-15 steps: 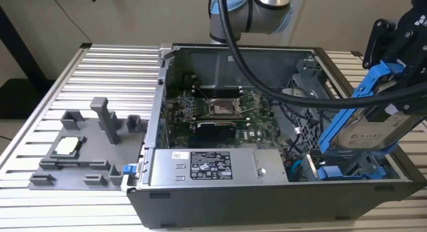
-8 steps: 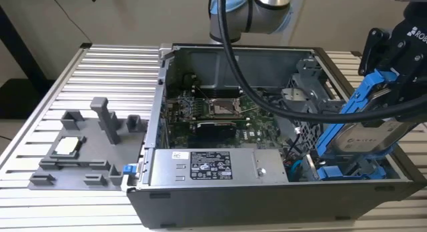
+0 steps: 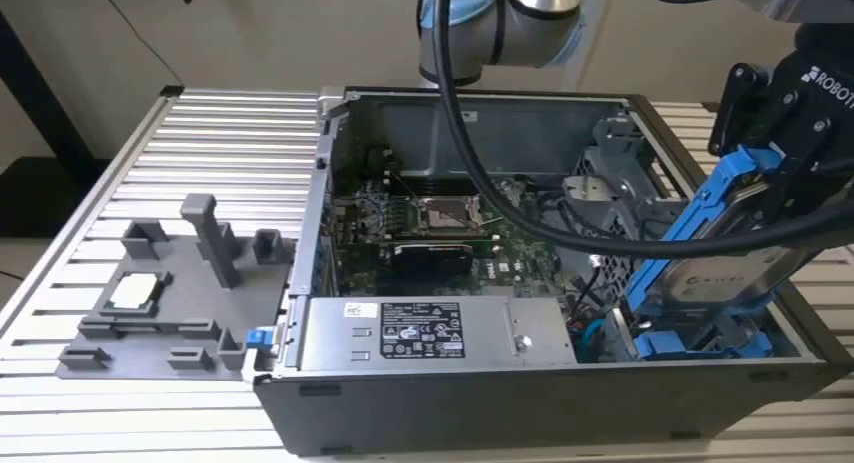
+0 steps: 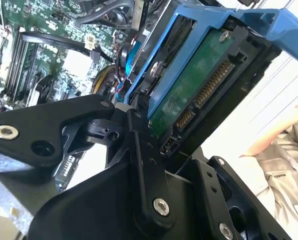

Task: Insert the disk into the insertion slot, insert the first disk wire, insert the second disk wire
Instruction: 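Insert the disk into the insertion slot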

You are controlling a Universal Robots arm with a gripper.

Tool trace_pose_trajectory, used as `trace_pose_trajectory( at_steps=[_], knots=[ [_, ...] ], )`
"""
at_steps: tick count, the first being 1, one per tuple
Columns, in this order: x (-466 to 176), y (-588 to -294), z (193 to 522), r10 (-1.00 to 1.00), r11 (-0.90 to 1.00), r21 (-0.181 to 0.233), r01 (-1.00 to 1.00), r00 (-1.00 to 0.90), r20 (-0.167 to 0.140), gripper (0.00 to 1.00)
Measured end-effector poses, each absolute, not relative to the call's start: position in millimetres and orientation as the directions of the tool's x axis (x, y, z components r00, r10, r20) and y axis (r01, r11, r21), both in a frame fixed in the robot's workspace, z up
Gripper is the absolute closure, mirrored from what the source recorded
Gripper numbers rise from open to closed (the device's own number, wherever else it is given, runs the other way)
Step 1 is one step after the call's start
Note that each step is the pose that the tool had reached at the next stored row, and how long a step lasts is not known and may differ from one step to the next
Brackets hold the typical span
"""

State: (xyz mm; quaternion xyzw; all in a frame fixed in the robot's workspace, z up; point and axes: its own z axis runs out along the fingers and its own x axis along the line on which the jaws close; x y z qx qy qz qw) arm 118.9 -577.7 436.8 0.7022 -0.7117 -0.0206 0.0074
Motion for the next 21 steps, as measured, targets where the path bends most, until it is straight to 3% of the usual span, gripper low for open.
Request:
trace_pose_trajectory(
  at_steps=[21],
  knots=[
    [127.1, -577.6, 407.4, -1.000, 0.005, 0.040, -0.999, -0.006, -0.020, 0.67]
  ],
)
